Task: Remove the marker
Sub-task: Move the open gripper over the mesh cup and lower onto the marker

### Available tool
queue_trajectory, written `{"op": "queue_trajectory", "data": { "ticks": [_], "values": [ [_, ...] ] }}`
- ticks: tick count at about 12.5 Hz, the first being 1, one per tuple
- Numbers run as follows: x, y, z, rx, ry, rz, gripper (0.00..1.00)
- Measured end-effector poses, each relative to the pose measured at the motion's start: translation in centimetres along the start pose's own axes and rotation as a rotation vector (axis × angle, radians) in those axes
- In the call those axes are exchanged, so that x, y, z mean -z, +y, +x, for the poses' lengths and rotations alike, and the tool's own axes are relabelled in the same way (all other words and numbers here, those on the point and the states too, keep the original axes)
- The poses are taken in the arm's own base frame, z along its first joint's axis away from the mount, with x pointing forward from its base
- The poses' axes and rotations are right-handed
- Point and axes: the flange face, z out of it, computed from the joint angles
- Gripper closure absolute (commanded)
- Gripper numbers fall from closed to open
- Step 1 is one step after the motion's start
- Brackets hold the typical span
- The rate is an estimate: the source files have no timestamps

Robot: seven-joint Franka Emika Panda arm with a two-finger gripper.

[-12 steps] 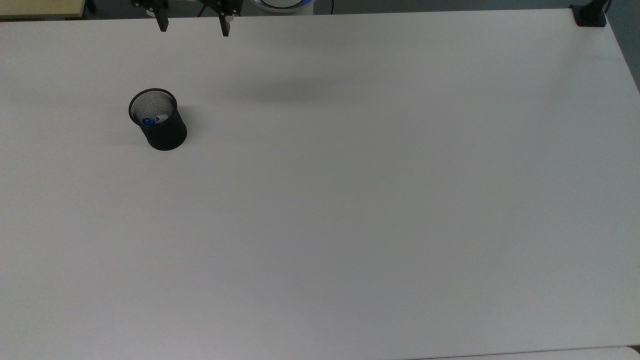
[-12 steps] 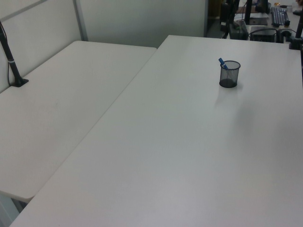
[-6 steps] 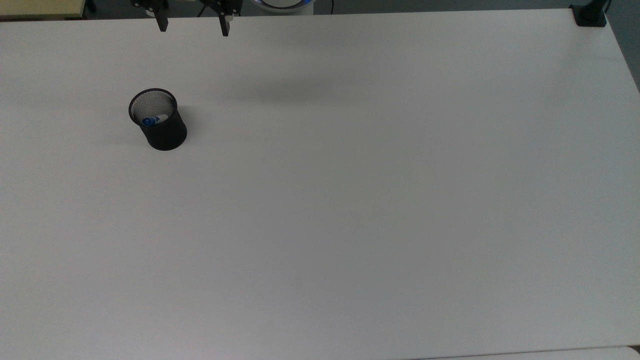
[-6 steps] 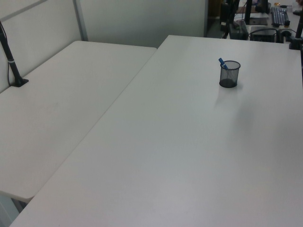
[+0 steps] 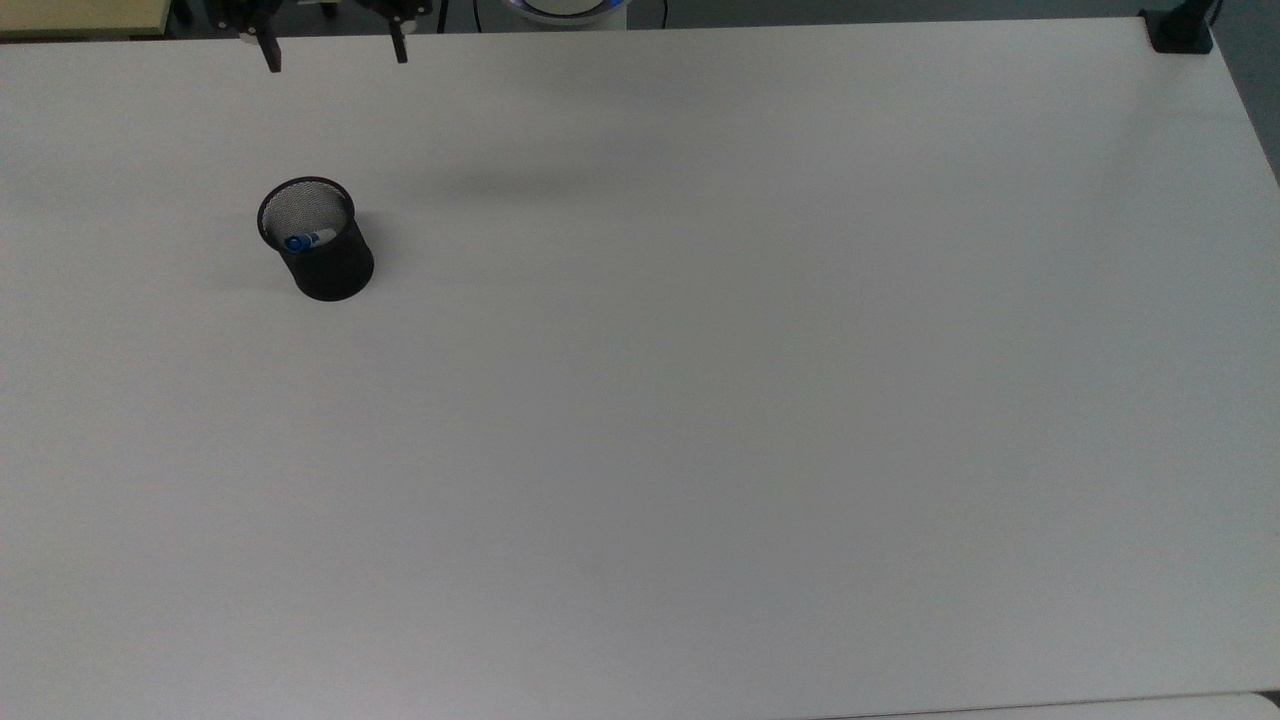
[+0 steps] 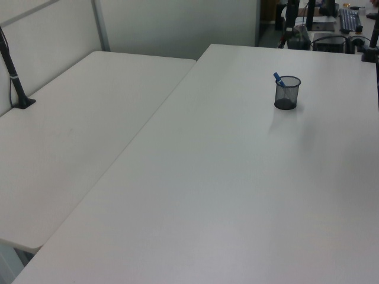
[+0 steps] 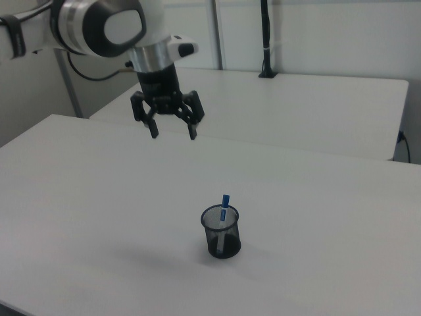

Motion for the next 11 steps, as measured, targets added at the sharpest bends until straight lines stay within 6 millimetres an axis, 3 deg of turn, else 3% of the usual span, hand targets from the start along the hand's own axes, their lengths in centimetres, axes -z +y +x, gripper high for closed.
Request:
{"op": "queue_trajectory", "data": {
  "ticks": [5, 8, 11],
  "values": [
    [-8.6, 3.3, 1.7, 0.079, -0.023, -0.072, 0.0],
    [-11.6, 4.7, 1.9, 0.067, -0.025, -0.075, 0.0],
    [-15.1, 5.7, 2.0, 0.058, -0.023, -0.077, 0.14]
  ]
}}
